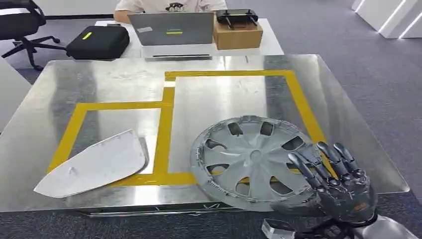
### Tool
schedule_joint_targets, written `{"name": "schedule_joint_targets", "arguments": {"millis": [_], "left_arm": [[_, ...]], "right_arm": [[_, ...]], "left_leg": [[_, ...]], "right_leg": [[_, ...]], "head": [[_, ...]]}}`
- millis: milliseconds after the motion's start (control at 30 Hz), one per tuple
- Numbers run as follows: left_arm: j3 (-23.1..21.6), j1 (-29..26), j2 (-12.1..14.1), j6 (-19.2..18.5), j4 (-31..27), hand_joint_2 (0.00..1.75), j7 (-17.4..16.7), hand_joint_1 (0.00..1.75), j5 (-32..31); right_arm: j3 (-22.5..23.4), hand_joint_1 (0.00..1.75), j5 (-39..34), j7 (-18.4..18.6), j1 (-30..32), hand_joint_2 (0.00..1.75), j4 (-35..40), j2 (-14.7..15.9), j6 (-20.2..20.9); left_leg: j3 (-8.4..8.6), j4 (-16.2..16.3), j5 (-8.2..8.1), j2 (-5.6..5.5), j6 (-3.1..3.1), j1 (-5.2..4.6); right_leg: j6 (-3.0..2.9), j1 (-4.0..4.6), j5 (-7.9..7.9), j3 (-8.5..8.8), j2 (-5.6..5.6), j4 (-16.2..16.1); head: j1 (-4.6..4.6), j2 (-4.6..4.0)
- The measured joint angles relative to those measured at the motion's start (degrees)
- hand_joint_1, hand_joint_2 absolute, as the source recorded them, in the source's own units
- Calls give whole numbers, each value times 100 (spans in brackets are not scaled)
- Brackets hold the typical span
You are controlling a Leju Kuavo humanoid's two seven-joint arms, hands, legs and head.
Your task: Take the parts from the cabinet and place them on the table.
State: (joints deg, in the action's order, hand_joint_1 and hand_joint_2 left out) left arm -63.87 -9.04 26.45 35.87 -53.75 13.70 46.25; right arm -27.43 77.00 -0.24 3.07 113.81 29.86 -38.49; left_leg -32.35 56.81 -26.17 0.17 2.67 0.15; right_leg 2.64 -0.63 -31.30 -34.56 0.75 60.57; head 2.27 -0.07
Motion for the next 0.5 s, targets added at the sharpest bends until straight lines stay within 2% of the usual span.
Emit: {"name": "schedule_joint_targets", "arguments": {"millis": [67,100,133,167,200,233,267,300,333,400,433,467,500], "left_arm": [[0,-9,-4,9,-20,0,-7,0,4],[-2,-16,-7,18,-26,0,-18,0,13],[-2,-19,-7,35,-28,0,-28,0,28],[-2,-21,-9,42,-39,0,-35,0,37],[-2,-23,-9,50,-57,0,-39,0,44],[-2,-23,-11,52,-72,0,-46,0,48],[-2,-20,-9,59,-77,0,-52,0,50],[-2,-22,2,68,-81,0,-57,0,50],[-4,-37,13,79,-103,0,-66,0,55],[-4,-46,17,107,-122,0,-83,0,68],[-4,-55,22,120,-129,0,-85,0,70],[-7,-60,20,131,-144,0,-85,0,77],[-13,-70,20,136,-164,0,-90,0,87]], "right_arm": [[-4,0,-2,7,14,0,-2,0,4],[-9,0,-4,9,18,0,-2,0,9],[-9,0,-4,11,18,0,-4,0,17],[-7,0,-4,11,17,0,-4,0,22],[-9,0,-7,13,17,0,-2,0,26],[-7,0,-7,13,14,0,-2,0,35],[-7,0,-7,13,7,0,-2,0,41],[-9,0,-7,13,-3,0,-2,0,55],[-7,0,-13,24,11,0,-2,0,61],[-9,0,-20,24,14,0,-2,0,81],[-9,0,-20,24,12,0,-2,0,96],[-9,0,-22,31,4,0,-2,0,107],[-9,0,-24,33,5,0,-2,0,118]], "left_leg": [[-45,0,19,26,-2,0],[-67,2,35,43,-15,0],[-82,3,50,54,-28,5],[-98,4,64,61,-46,13],[-111,8,80,64,-71,27],[-124,17,97,65,-99,43],[-130,42,109,64,-134,35],[-172,59,114,55,-181,20],[-165,67,148,55,-229,12],[-197,66,216,56,-315,25],[-212,73,235,52,-349,36],[-263,188,67,38,-375,51],[-337,436,-226,30,-393,51]], "right_leg": [[46,-23,-503,-336,-16,930],[65,-31,-618,-446,-19,1264],[83,-44,-587,-429,-21,1320],[99,-60,-447,-288,-29,1139],[114,-77,-227,-20,-43,715],[130,-100,-1,350,-71,115],[152,-124,52,643,-110,-357],[119,-75,22,782,-86,-484],[51,-75,61,701,-61,-446],[-20,-55,60,648,-51,-424],[-91,-69,105,533,-59,-448],[-164,-80,151,544,-78,-451],[-213,-73,183,506,-78,-452]], "head": [[-2,0],[-4,0],[2,0],[-7,0],[0,0],[-4,0],[4,0],[5,0],[-20,0],[-15,0],[-7,0],[-20,0],[-35,0]]}}
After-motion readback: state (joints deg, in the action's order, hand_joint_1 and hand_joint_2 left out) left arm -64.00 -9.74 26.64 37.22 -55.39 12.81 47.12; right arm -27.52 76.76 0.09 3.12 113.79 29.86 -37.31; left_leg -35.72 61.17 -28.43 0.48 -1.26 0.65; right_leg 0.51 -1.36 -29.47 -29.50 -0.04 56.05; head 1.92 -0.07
